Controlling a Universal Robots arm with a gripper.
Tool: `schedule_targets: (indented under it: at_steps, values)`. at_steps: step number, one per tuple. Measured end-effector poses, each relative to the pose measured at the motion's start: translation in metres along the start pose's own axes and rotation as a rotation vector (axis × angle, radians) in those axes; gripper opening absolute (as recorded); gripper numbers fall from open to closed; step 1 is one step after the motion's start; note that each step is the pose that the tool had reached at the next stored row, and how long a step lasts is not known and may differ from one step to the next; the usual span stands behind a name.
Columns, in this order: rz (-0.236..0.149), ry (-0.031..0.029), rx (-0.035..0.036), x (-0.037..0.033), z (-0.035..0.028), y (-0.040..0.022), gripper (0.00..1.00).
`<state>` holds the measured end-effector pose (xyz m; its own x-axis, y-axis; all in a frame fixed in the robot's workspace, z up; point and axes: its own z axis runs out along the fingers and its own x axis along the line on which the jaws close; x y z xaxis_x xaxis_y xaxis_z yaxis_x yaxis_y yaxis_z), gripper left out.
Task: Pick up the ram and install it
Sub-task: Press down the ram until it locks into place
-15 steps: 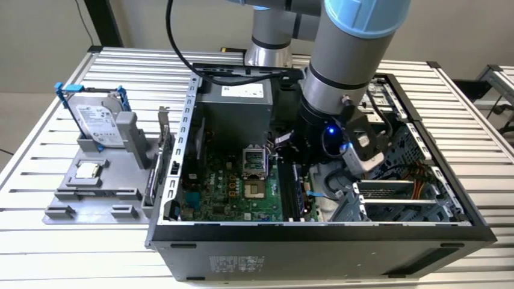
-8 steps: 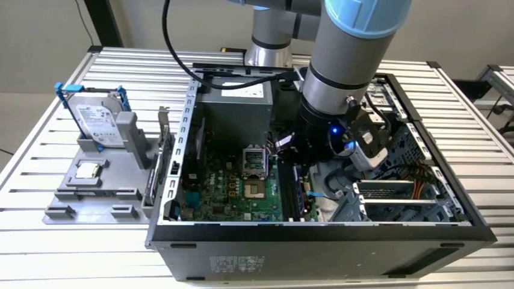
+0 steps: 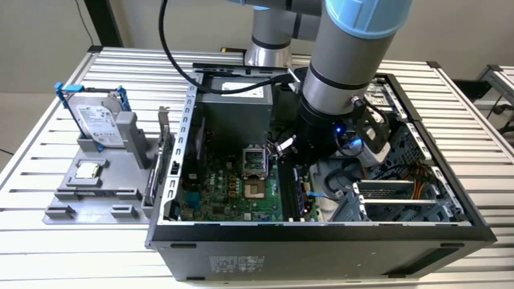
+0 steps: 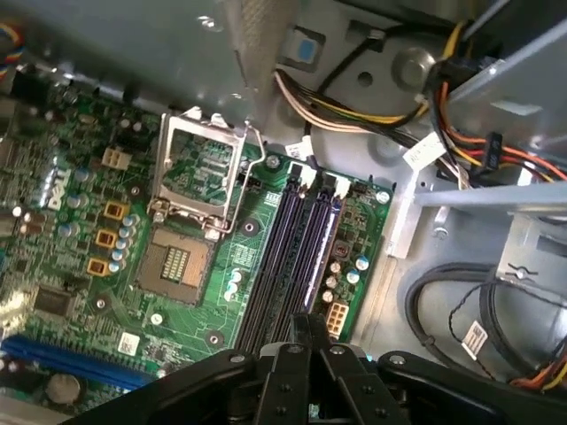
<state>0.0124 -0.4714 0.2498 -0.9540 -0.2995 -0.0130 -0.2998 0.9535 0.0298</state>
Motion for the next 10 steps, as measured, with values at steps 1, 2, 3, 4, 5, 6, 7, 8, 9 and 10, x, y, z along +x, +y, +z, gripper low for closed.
schedule_targets:
  at_steps: [1, 2, 3, 4, 5, 6, 7, 8, 9, 10]
  values:
    - [-0.018, 0.0003, -0.0007, 0.0000, 0.0000, 0.0000, 0.00]
    - [-0.036, 0.0005, -0.0013, 0.0000, 0.0000, 0.0000, 0.00]
    - [-0.055, 0.0008, -0.0020, 0.0000, 0.0000, 0.0000, 0.00]
    - [-0.072, 0.0011, -0.0026, 0.0000, 0.0000, 0.0000, 0.00]
    - [-0.091, 0.0014, -0.0032, 0.0000, 0.0000, 0.0000, 0.00]
    - [-0.108, 0.0020, -0.0036, 0.0000, 0.0000, 0.0000, 0.00]
    - [-0.127, 0.0024, -0.0040, 0.0000, 0.0000, 0.0000, 0.00]
    - [-0.144, 0.0029, -0.0044, 0.0000, 0.0000, 0.0000, 0.00]
    - [-0.162, 0.0034, -0.0048, 0.0000, 0.0000, 0.0000, 0.00]
    - [-0.180, 0.0038, -0.0053, 0.0000, 0.0000, 0.0000, 0.00]
